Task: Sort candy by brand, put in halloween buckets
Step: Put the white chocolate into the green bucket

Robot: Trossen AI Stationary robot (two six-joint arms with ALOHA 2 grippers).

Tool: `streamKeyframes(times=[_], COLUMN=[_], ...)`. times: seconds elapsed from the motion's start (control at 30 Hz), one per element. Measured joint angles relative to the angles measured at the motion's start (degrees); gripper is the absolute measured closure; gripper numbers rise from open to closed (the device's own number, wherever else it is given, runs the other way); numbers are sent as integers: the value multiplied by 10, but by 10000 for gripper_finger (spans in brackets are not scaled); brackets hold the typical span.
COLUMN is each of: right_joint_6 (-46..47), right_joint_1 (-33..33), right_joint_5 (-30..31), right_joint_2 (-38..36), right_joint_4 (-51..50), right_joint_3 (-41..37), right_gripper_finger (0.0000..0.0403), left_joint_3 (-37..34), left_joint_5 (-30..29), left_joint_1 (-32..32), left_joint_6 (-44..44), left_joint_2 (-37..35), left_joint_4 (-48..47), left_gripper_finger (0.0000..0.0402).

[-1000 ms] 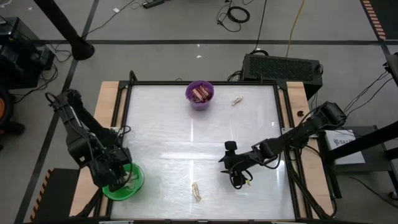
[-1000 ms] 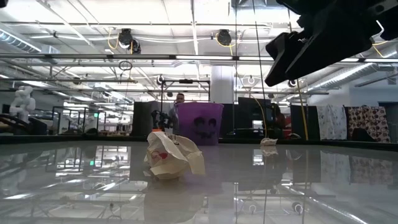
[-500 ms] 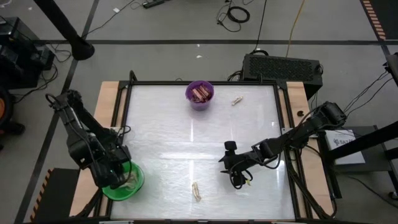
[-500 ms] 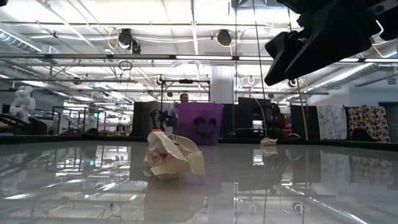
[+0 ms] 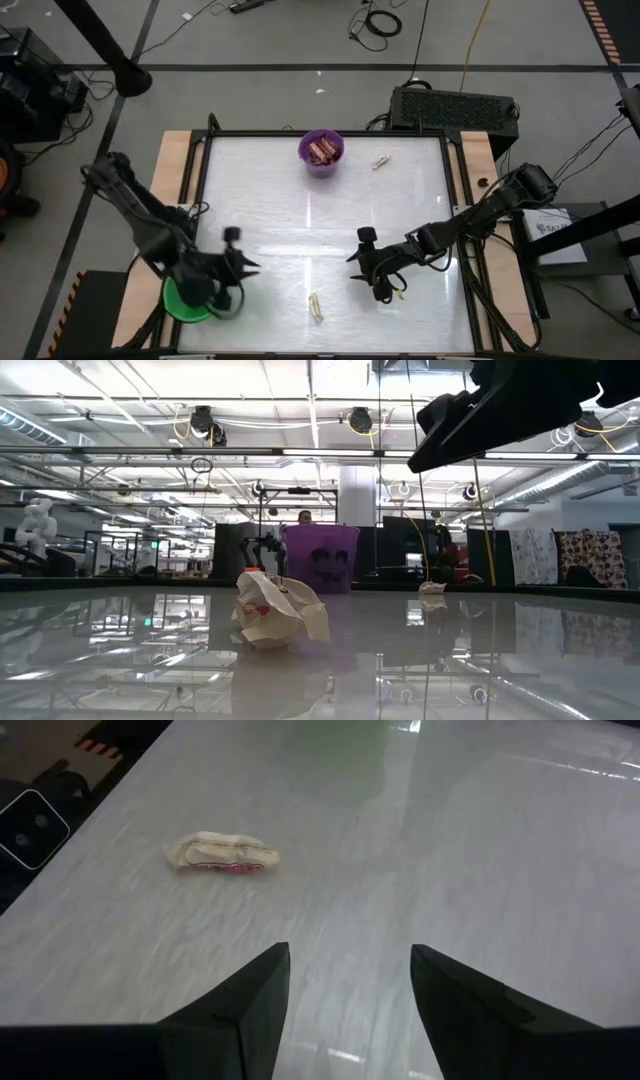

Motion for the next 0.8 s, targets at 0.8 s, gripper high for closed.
streamKeyframes(times=[0.8], right_joint_6=[13], right_joint_1=[0], right_joint_5=[-1], right_joint_2=[0], right_joint_4=[-16], right_joint_3=[0], right_gripper_finger=[202], left_joint_3=[0], left_joint_5=[221], left_joint_1=[169], left_joint_6=[404], left_joint_2=[361], left_joint_4=[397], left_gripper_finger=[323])
